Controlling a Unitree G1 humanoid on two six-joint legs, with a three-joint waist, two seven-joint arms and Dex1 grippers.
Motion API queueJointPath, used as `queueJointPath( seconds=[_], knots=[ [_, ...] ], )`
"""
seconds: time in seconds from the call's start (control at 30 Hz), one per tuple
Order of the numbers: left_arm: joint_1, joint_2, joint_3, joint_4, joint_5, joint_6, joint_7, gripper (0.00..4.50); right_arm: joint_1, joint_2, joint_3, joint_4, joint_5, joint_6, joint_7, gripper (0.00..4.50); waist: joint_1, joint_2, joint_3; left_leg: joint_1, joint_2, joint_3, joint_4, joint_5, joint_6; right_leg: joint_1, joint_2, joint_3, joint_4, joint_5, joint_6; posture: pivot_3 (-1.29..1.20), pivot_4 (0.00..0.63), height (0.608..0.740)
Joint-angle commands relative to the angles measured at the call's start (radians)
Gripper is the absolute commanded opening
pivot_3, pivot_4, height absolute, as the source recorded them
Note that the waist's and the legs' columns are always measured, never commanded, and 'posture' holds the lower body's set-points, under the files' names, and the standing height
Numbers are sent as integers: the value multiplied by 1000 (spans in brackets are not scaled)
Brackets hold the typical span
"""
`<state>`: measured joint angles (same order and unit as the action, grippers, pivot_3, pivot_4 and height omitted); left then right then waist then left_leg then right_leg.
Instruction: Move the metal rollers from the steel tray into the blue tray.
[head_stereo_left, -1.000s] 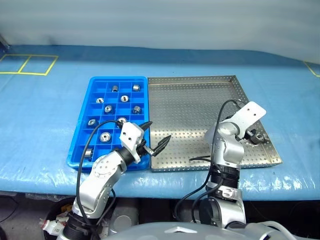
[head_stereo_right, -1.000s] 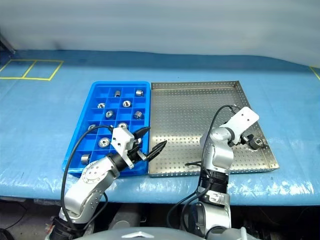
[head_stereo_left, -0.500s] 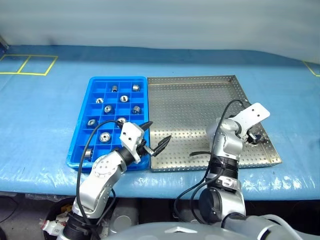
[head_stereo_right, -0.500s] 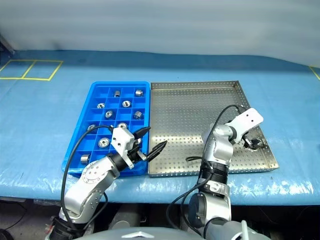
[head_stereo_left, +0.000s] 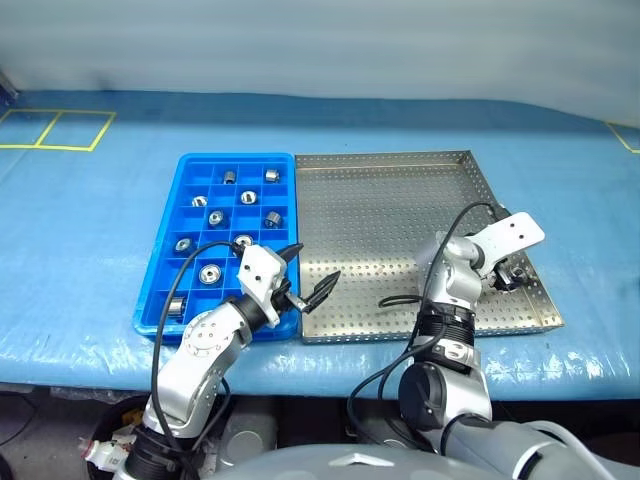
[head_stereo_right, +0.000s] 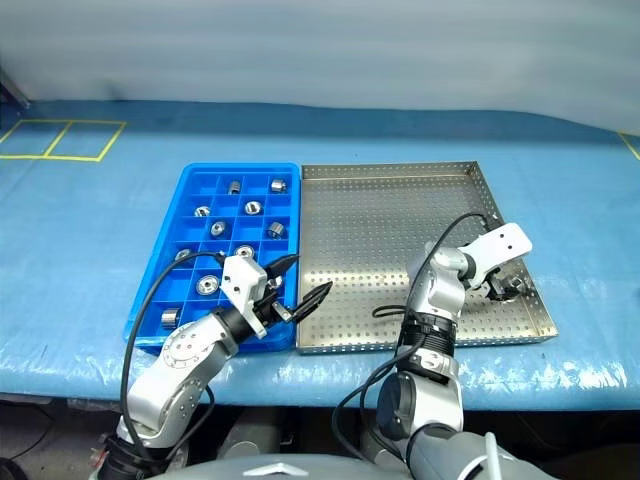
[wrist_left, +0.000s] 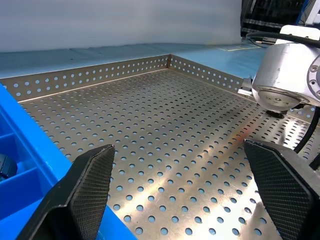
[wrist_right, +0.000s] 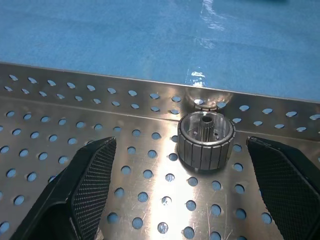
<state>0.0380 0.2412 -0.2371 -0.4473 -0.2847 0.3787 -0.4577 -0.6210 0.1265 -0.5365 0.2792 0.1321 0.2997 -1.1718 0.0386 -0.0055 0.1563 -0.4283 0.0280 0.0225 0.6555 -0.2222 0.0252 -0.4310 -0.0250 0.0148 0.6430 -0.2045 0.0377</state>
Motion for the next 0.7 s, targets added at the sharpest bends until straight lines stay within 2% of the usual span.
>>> queueJointPath(
  seconds=[0.03, 0.7],
  knots=[
    [-4, -1, 3, -23, 0, -20, -2, 4500, -35, -9, -20, 19, 3, -33, -17, 4373, 0, 0, 0, 0, 0, 0, 0, 0, 0, 0, 0, 0, 0, 0, 0, 220, 150, 740],
    [1, -3, 4, -31, 5, -17, 11, 4500, -93, -110, -105, 230, 22, -144, -51, 4373, 1, 0, 0, 0, 0, 0, 0, 0, 0, 0, 0, 0, 0, 0, 0, 249, 150, 740]
  ],
)
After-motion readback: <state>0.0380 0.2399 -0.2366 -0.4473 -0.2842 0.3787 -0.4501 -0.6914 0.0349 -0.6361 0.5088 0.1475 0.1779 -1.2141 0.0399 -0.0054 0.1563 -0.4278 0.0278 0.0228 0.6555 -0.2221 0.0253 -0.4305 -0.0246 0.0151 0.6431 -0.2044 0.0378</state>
